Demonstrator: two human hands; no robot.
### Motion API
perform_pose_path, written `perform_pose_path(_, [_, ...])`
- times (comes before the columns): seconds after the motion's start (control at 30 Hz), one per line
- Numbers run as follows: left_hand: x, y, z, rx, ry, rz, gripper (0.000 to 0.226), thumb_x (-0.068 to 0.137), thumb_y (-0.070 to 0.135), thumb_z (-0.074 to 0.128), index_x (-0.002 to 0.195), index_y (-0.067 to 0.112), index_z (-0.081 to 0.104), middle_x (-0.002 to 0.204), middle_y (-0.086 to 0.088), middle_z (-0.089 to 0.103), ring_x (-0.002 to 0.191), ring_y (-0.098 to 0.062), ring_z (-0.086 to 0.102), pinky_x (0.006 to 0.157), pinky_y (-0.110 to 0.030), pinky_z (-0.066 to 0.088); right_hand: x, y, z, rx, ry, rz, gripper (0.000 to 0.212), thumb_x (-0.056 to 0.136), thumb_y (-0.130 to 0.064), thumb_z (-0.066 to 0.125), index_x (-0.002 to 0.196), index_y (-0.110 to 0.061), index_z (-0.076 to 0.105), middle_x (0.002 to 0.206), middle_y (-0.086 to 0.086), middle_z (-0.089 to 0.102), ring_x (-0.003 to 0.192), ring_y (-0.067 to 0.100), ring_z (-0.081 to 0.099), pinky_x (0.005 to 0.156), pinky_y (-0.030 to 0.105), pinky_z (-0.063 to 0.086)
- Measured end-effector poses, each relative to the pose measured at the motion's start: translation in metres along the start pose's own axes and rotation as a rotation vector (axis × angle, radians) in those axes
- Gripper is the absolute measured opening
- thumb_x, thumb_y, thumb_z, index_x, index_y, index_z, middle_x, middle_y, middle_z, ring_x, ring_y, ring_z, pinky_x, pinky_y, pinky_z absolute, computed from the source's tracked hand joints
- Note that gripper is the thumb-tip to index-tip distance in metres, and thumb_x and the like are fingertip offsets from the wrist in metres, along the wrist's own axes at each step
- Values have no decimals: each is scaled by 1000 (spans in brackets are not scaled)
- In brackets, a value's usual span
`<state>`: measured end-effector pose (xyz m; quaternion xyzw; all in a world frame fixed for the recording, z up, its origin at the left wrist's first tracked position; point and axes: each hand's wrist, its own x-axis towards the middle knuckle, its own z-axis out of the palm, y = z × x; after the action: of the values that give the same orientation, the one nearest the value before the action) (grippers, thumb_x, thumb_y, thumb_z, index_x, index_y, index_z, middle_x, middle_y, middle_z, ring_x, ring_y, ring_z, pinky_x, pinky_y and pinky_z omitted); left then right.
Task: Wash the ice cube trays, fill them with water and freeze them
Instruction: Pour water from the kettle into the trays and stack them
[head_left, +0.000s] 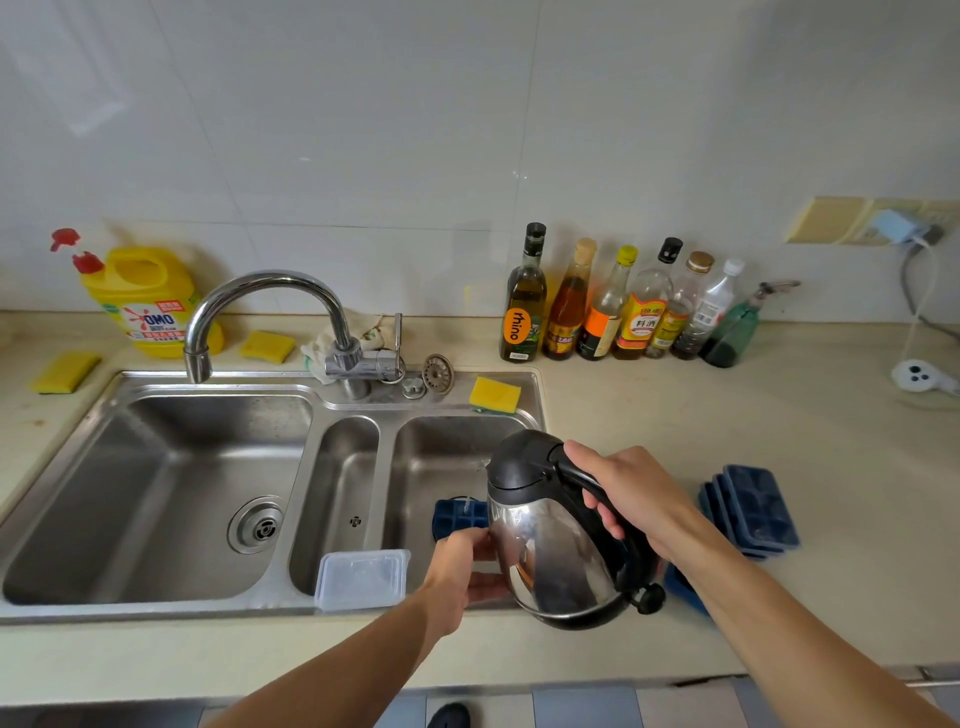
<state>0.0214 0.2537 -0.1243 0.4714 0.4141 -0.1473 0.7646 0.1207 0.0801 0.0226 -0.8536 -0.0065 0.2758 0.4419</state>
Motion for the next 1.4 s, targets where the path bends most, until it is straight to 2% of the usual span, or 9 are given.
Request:
perform_pose_path(0.47, [-10,-7,3,-15,4,7,28,104,18,47,109,4,71,92,-17,78,80,-34,77,62,-40,62,-9,6,-2,-8,3,0,62,91,-62,58,60,-9,67,50,7,57,40,19,49,47,26,45])
perform_pose_path(0.8, [-8,-11,8,14,-11,14,30,104,21,48,114,3,70,98,-17,78,88,-36,77,68,-41,63,-15,9,-7,15,17,10,61,90,-62,59,59,-10,67,50,6,56,40,19,49,45,24,44])
perform_pose_path(1.07, [-2,-8,10,37,-14,6,31,104,23,47,112,5,71,97,-16,78,85,-36,77,67,-42,63,-13,8,-8,37,30,12,60,91,-60,59,60,-10,66,50,7,56,41,20,49,47,27,45])
perform_pose_path(1.33, [4,-3,9,47,-40,12,30,104,24,48,112,7,72,98,-15,78,87,-35,77,77,-48,64,-6,5,-9,40,34,21,61,91,-60,58,60,-8,66,50,8,56,42,21,49,49,28,45])
perform_pose_path(1.4, [6,-1,9,31,-44,13,30,103,22,49,112,5,72,99,-16,78,88,-37,77,81,-52,63,-3,5,-8,49,36,25,61,91,-60,59,60,-8,65,50,9,55,42,22,48,49,29,44])
